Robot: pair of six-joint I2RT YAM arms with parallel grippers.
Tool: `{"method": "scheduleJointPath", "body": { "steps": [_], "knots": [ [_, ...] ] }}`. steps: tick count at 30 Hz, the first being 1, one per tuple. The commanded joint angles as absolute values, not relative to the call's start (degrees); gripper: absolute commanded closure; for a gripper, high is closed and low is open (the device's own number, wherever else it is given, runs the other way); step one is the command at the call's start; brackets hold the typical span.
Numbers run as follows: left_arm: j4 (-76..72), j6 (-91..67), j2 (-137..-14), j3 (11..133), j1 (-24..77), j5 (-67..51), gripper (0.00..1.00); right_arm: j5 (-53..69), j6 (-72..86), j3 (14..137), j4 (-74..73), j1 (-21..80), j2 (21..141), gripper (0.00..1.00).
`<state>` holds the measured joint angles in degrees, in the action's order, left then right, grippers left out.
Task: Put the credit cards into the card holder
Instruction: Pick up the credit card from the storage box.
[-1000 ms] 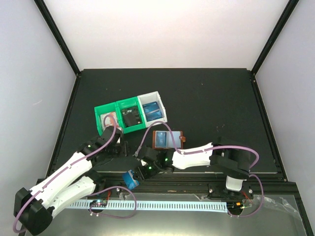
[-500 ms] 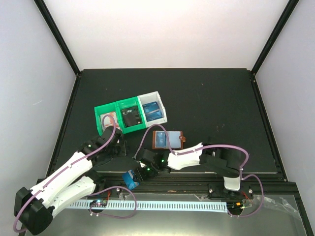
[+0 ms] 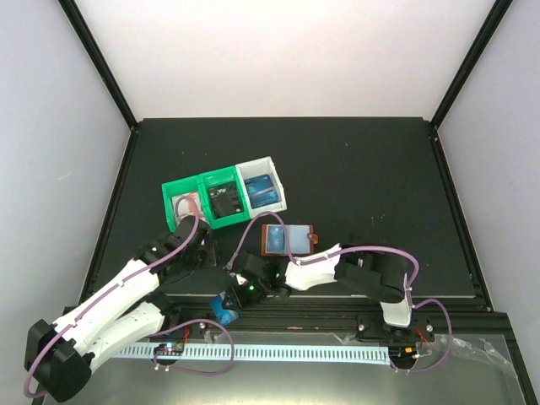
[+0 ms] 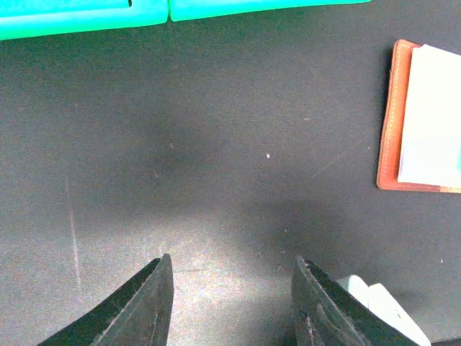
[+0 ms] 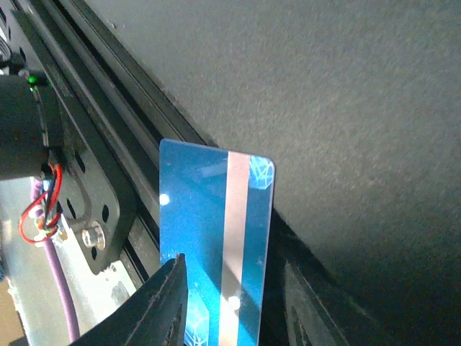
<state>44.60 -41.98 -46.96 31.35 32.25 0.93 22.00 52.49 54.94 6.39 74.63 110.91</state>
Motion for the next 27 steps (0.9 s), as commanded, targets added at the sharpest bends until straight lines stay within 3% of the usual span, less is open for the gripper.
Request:
{"method": "scheduleJointPath", "body": {
  "steps": [1,12,19,27],
  "knots": [
    [44.77,-40.96,-47.03,33.57,31.78,1.69,0.53,23.50,53.76,54.87,10.83,73.51,112.31,0.62],
    [45.26,-40.36,-46.49,33.97,31.65,1.59,0.53,27.09,55.63,54.03,16.37,72.44,114.56,0.74],
    [45.44,-40.13,-46.10,34.81,31.55,1.50,0.52,25.98,55.94,51.97,19.07,71.62,112.62,0.98],
    [42.61,-38.36,-44.12,37.22,31.43,-1.49,0.48,27.90,56.51,46.07,24.79,67.51,103.61,0.99]
  ]
}}
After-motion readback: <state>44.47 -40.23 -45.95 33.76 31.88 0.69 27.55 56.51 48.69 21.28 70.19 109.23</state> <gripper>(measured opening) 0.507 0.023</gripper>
